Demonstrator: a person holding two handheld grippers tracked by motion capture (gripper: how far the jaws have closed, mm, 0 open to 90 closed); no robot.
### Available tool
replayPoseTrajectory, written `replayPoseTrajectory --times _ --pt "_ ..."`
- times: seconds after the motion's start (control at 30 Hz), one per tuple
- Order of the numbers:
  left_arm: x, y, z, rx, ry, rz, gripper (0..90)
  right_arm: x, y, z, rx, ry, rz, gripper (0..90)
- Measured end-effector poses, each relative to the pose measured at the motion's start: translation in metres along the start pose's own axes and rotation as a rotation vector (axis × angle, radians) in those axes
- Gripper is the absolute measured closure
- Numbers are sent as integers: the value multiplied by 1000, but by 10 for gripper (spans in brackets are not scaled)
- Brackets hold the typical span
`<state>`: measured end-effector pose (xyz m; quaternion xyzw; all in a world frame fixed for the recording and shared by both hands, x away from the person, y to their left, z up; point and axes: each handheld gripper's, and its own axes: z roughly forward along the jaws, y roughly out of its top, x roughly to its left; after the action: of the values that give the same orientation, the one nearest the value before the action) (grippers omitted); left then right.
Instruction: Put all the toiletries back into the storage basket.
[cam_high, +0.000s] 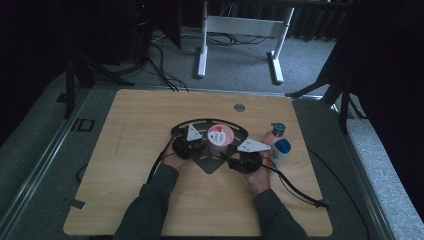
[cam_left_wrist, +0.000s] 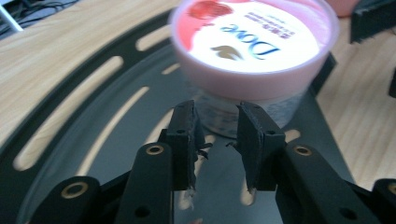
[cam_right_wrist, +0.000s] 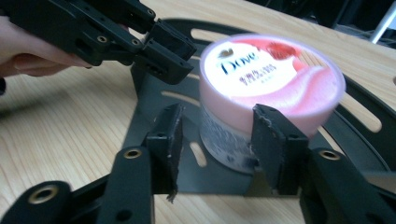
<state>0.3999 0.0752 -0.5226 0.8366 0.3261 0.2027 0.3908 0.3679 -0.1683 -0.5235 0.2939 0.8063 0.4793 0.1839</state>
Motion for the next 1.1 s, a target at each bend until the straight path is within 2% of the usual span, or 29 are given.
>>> replayPoseTrajectory --times 0.13,0.27,0.5,0.7,0.93,1.1 --pt "4 0 -2 3 31 -10 697 3 5 2 -14 13 -4 586" --pt "9 -4 -5 11 71 -41 726 9 12 9 -26 29 -8 645" --pt "19 -13 -8 30 101 -85 777 15 15 22 -28 37 19 752" --pt "22 -15 -7 41 110 -103 832 22 17 36 -17 37 36 834" --pt "23 -17 -4 60 105 -111 871 28 18 47 -15 -5 50 872" --pt "24 -20 -2 71 105 -118 874 28 16 50 -21 -31 78 886"
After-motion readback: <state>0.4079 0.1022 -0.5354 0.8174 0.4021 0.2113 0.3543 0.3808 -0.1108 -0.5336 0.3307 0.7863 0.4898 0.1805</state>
